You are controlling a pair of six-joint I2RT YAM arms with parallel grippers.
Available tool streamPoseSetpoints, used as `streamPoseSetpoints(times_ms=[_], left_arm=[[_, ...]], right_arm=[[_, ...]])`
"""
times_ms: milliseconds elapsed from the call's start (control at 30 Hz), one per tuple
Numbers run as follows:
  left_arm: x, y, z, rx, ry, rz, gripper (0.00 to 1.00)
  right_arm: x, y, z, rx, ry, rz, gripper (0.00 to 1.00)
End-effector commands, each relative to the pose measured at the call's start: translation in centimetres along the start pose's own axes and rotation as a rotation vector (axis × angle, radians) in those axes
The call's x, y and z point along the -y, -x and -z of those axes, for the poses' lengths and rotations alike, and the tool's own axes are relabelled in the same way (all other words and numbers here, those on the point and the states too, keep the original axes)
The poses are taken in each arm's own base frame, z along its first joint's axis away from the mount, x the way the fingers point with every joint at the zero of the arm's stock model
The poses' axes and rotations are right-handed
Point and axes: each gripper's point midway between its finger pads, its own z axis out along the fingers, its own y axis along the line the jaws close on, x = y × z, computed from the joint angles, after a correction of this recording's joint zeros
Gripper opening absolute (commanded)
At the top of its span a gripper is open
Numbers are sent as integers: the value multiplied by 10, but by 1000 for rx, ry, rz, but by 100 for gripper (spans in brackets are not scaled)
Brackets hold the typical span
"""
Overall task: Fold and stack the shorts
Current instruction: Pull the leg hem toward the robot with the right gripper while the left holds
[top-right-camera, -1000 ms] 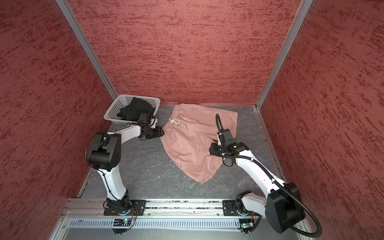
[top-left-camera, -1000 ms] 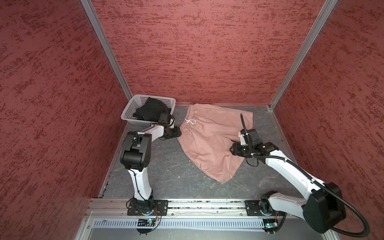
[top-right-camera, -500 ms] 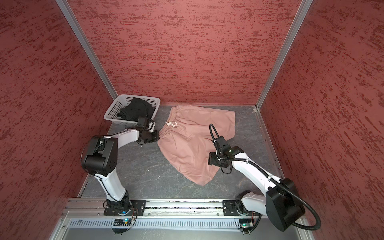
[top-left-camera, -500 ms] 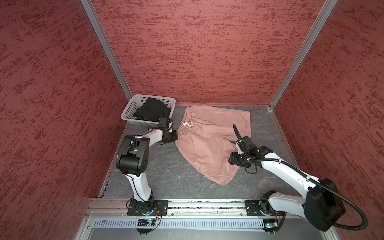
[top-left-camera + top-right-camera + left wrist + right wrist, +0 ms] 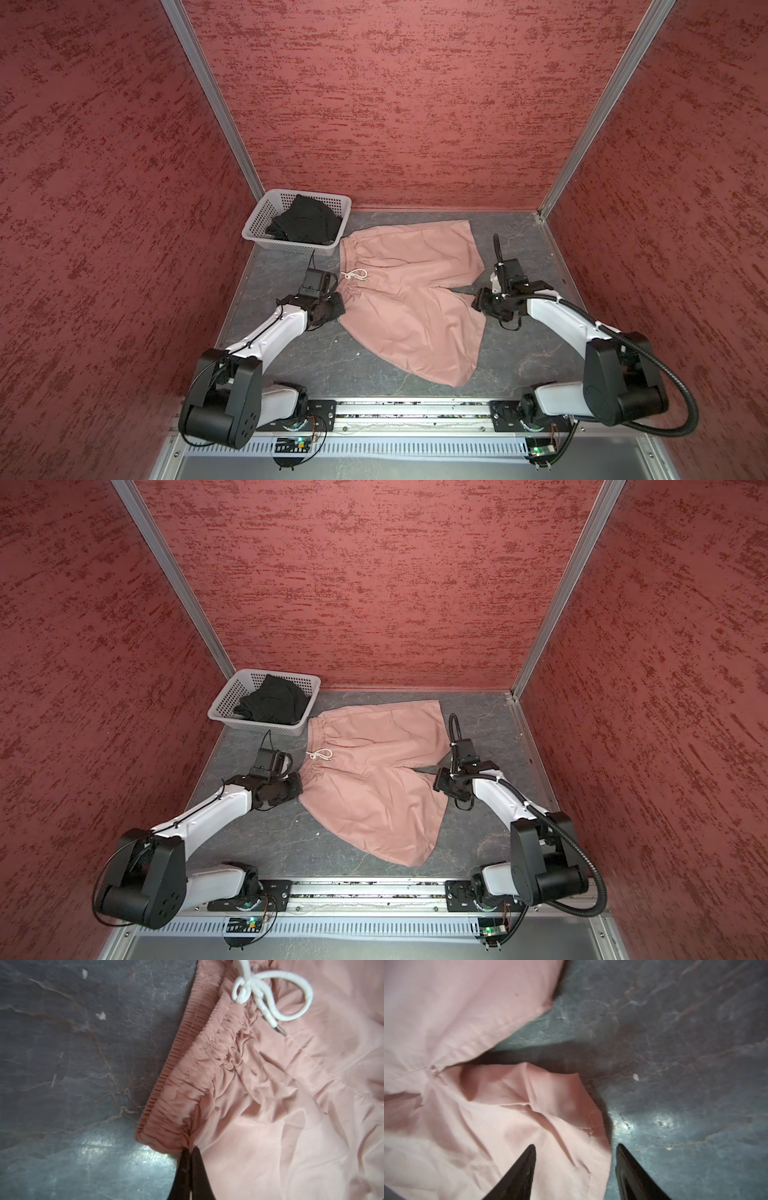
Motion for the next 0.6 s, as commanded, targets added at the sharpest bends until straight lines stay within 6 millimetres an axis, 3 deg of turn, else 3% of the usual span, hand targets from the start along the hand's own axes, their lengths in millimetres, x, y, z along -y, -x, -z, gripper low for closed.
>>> streamPoseSetpoints(times_ms=[0, 233, 433, 500, 567], left_arm=[[-2, 5, 4, 32, 22, 12, 2], [5, 22, 0, 25, 17, -18, 3], [12, 34, 7, 44, 20, -45, 3], [12, 33, 11, 51, 15, -46, 4], [10, 30, 12, 48, 13, -41, 5]], right_arm=[[-41, -29, 25, -59, 98, 143, 60], [-59, -138, 48, -274, -80, 383, 63], [-66, -205, 33, -401, -113, 460, 64], [-66, -219, 35, -406, -139, 515, 65], [-68, -219, 42, -364, -161, 553, 65]])
